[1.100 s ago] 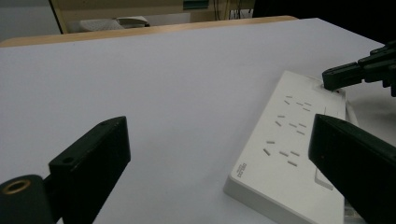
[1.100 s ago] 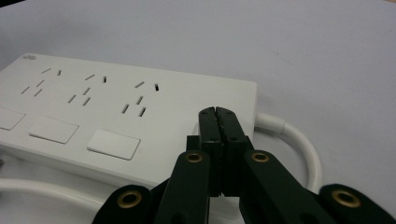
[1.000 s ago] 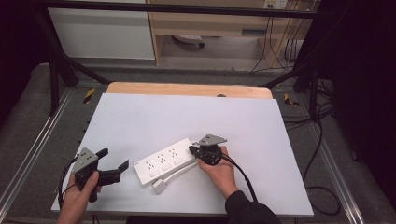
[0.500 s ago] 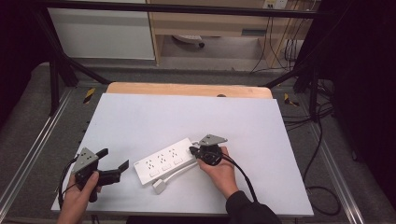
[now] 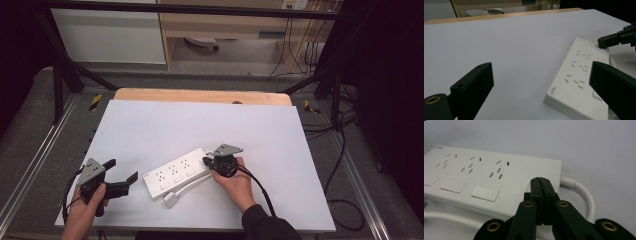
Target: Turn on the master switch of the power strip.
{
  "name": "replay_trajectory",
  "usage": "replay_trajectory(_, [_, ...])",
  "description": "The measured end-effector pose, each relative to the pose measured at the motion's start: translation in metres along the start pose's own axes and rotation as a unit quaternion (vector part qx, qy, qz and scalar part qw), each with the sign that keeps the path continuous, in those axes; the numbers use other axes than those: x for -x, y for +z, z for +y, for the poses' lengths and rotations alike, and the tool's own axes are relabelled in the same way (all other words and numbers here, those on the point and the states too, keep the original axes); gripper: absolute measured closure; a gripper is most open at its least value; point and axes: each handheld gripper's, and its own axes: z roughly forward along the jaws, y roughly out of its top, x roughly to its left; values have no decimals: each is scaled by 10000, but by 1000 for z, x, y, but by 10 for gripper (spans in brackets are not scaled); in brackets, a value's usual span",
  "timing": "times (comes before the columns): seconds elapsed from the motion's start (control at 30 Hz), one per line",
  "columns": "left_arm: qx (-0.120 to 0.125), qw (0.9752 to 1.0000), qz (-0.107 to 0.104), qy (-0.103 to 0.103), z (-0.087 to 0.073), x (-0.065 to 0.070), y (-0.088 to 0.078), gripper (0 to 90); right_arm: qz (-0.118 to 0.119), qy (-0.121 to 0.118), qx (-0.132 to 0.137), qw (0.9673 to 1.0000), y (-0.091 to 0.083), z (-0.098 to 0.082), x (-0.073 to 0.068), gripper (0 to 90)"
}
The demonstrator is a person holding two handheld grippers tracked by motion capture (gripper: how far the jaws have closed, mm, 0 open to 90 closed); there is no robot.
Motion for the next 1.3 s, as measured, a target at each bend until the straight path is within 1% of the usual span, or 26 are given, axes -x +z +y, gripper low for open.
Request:
replay_trajectory(0.77, [-2, 10000, -1, 8, 0, 0, 0, 56, 24, -23, -117, 9999, 0, 2, 0, 900])
replay_trajectory(1.03, [-13, 10000, 4, 13, 0, 0, 0, 56, 28, 8, -118, 9999, 0, 2, 0, 900])
replay_trajectory(1.27, [-5, 10000, 6, 10, 0, 0, 0, 56, -4, -23, -99, 9999, 1, 3, 0, 900])
replay_trajectory(1.3, [-4, 10000, 4, 9, 0, 0, 0, 55, -5, 21, -93, 10000, 1, 3, 0, 900])
